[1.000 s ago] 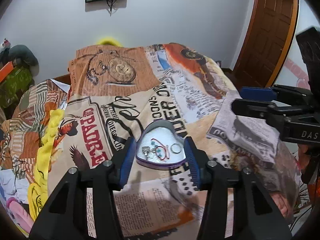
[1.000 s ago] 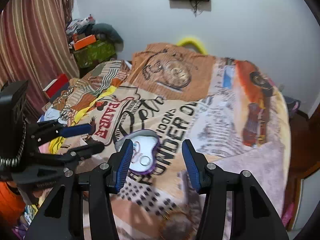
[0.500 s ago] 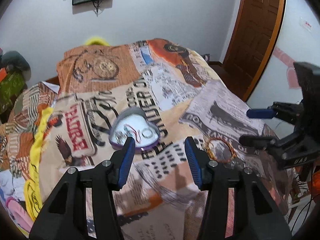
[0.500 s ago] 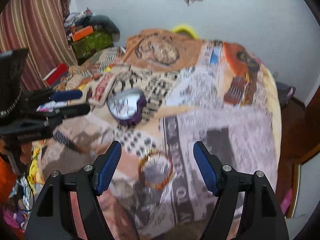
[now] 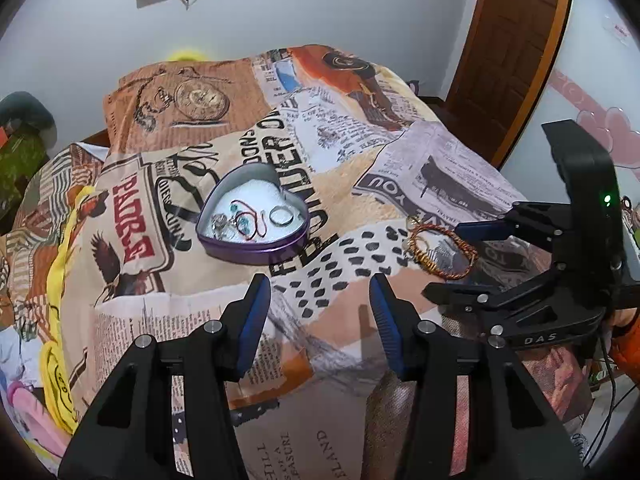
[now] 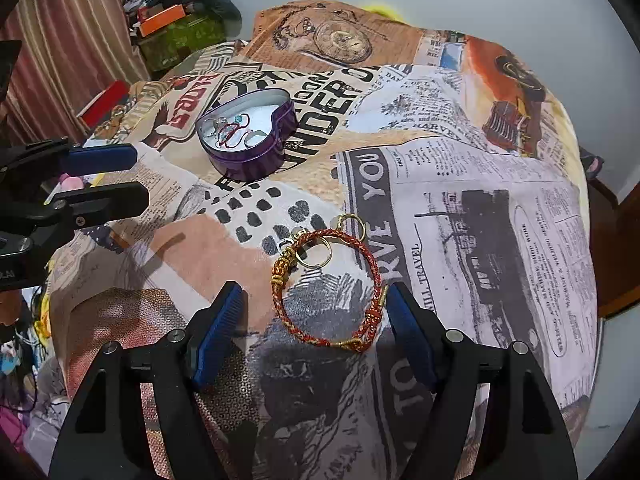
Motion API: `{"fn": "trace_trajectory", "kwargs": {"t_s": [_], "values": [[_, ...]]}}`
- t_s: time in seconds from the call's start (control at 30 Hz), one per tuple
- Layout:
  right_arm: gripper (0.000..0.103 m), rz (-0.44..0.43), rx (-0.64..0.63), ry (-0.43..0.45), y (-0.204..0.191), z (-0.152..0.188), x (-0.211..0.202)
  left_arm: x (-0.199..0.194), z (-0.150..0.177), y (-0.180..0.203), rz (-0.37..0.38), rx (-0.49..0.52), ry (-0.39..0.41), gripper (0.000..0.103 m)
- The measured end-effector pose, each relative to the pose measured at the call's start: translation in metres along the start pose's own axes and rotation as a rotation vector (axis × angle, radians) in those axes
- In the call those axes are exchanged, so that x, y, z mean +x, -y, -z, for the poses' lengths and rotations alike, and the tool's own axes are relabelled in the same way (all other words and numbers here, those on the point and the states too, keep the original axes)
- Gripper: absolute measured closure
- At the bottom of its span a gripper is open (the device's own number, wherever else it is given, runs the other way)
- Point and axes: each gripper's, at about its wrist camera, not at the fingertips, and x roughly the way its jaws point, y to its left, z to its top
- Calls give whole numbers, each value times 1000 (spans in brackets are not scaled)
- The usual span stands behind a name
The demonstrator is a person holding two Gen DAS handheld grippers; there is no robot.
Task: Organize jewelry
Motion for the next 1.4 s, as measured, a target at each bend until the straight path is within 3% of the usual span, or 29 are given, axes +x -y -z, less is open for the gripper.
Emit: {"fn": "trace_trajectory", "kwargs": {"t_s": [0.1,0.23,0.37,0.47,0.63,0.77,1.0,1.2,1.4], "values": [[44,9,0,15,0,4,-1,3,0,3,-1,10,2,52],[74,34,39,43,6,8,-4,12,3,7,13,11,-23,52],[93,61,14,62,2,10,-6,20,7,13,26,3,-46,52],[93,61,12,76,1,10,-9,23,7,15,46,-5,-53,52],[94,-10,100,112,14,10,-21,25,3,24,62,-5,-48,53],[94,-3,118,156,21,9,-39,31,-4,31,88,-15,-47,53],[94,-11,143,203,35,10,-58,51,-11,55,113,50,-74,81],[94,-6,139,206,38,14,-53,67,-15,67,120,76,-104,88],[93,0,124,200,40,14,-46,73,-15,58,157,4,-122,96]]}}
